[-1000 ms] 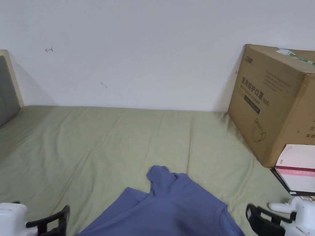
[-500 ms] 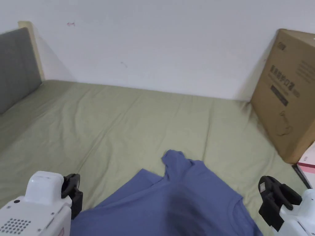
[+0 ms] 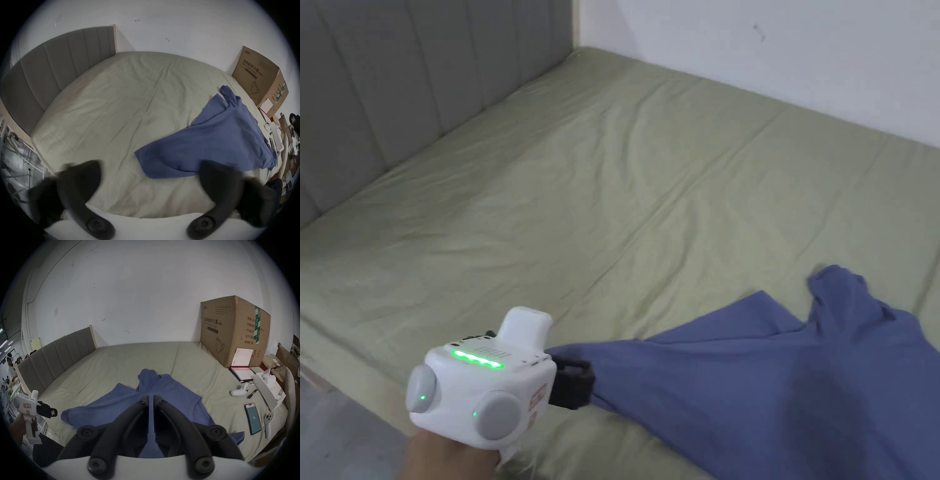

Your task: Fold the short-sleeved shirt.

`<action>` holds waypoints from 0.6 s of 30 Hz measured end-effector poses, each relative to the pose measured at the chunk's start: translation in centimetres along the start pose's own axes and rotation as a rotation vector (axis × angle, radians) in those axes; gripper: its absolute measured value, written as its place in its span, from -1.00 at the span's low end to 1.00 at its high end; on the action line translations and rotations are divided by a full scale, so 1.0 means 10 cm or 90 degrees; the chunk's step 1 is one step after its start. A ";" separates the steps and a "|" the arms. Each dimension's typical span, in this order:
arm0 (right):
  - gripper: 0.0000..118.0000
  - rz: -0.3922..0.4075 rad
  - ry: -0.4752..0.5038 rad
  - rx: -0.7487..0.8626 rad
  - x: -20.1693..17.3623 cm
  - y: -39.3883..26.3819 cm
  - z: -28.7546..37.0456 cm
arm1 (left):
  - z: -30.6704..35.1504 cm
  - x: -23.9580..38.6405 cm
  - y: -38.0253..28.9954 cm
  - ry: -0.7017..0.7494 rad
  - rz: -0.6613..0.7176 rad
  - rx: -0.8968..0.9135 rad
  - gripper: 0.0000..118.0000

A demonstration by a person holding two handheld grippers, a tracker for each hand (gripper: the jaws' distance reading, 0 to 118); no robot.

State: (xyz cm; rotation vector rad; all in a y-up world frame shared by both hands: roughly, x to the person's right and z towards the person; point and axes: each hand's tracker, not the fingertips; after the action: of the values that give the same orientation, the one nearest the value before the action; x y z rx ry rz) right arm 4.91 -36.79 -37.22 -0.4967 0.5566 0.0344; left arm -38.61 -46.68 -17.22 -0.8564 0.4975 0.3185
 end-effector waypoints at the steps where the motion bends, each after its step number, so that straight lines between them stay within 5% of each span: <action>1: -0.91 0.002 0.001 -0.008 -0.02 -0.01 -0.05 | -0.04 -0.01 0.03 -0.013 0.012 0.017 0.91; 6: -0.91 0.006 0.005 -0.038 -0.09 -0.04 -0.26 | -0.46 -0.10 0.08 0.019 0.030 -0.006 0.88; 7: -0.91 0.008 0.006 -0.042 -0.10 -0.03 -0.28 | -0.53 -0.12 0.09 0.017 0.042 -0.006 0.79; 9: -0.91 0.008 0.007 -0.049 -0.11 -0.03 -0.34 | -0.71 -0.15 0.07 0.030 0.050 -0.050 0.27; 13: -0.91 0.006 0.005 -0.055 -0.10 0.00 -0.41 | -0.64 -0.03 -0.01 0.062 0.023 -0.043 0.22; 14: -0.91 0.007 0.005 -0.056 -0.09 0.01 -0.42 | -0.57 0.05 -0.01 0.062 0.008 -0.035 0.05; 17: -0.91 0.006 -0.001 -0.065 -0.07 0.02 -0.52 | -0.46 0.18 -0.11 0.049 -0.009 -0.026 -0.90; 18: -0.91 0.005 -0.004 -0.070 -0.05 0.02 -0.56 | -0.50 0.22 -0.13 0.060 -0.017 -0.021 -0.92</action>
State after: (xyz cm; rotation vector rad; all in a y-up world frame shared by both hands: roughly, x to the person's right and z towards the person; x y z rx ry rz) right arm 1.62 -39.13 -41.21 -0.6009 0.5532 0.0744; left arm -37.62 -51.29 -20.31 -0.9118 0.5700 0.2634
